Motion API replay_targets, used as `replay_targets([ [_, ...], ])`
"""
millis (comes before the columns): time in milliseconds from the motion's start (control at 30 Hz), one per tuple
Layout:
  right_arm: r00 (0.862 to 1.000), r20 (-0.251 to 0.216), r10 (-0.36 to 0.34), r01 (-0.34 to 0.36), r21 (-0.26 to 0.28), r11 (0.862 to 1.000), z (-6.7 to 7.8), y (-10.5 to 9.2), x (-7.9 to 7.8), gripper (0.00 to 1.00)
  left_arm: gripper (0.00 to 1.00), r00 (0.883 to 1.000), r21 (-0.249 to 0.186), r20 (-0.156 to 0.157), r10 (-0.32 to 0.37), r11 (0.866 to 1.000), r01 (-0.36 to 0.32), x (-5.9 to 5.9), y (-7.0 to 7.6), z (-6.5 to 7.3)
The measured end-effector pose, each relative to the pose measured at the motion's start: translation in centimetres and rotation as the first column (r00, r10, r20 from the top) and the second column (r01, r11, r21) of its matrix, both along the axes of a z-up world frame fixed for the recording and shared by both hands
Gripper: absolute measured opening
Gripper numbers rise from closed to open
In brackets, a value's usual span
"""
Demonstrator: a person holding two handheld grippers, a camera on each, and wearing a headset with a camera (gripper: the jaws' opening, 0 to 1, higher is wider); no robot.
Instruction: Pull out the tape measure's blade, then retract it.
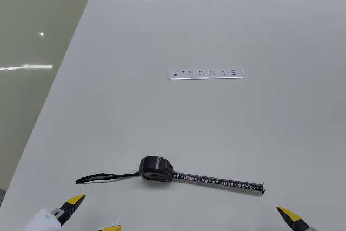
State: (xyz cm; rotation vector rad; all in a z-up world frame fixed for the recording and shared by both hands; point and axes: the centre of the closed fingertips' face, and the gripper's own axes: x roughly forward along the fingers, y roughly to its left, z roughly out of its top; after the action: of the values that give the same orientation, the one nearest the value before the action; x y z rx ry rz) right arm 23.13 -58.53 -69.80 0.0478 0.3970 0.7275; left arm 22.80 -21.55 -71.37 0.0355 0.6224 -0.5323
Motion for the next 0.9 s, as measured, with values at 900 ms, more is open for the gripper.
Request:
replay_targets([
  [900, 1.000, -0.010, -0.001, 0.001, 0.016, 1.000, -0.10, 0.23, -0.06, 0.61, 0.74, 1.000, -0.035, -0.009, 0.010, 0.999, -0.011, -0.03, -0.41, -0.08],
])
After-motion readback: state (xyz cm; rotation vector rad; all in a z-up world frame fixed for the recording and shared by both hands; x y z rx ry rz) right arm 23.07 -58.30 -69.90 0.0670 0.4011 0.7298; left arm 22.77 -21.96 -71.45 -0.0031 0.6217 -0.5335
